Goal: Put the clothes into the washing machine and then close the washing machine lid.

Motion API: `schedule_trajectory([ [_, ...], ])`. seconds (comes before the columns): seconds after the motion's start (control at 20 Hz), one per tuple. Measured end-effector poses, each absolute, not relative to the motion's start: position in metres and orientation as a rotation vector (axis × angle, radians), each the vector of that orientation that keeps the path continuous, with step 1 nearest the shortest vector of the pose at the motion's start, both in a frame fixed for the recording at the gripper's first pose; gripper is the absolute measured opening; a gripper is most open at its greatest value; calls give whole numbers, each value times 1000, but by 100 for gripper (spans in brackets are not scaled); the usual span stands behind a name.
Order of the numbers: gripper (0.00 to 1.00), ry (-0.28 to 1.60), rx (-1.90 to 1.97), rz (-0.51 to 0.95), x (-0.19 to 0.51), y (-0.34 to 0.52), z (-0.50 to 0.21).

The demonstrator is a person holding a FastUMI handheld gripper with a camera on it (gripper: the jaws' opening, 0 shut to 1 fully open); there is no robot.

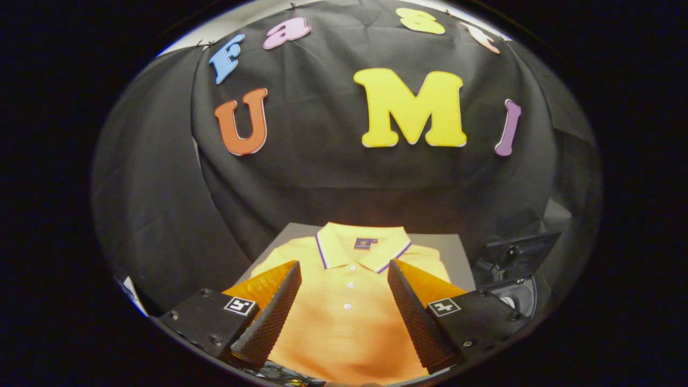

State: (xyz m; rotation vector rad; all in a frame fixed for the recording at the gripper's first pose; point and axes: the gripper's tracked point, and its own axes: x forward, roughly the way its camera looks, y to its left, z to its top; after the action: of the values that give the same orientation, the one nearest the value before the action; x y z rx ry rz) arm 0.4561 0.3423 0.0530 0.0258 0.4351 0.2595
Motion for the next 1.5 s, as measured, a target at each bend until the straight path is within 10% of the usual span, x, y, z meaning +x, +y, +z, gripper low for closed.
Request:
schedule_trajectory([
  [0.95,95,728,-75,216,483,346,-20],
  [1.2,27,648,-87,289,488,340,-18],
  [1.5,8,632,-73,327,486,329,-4],
])
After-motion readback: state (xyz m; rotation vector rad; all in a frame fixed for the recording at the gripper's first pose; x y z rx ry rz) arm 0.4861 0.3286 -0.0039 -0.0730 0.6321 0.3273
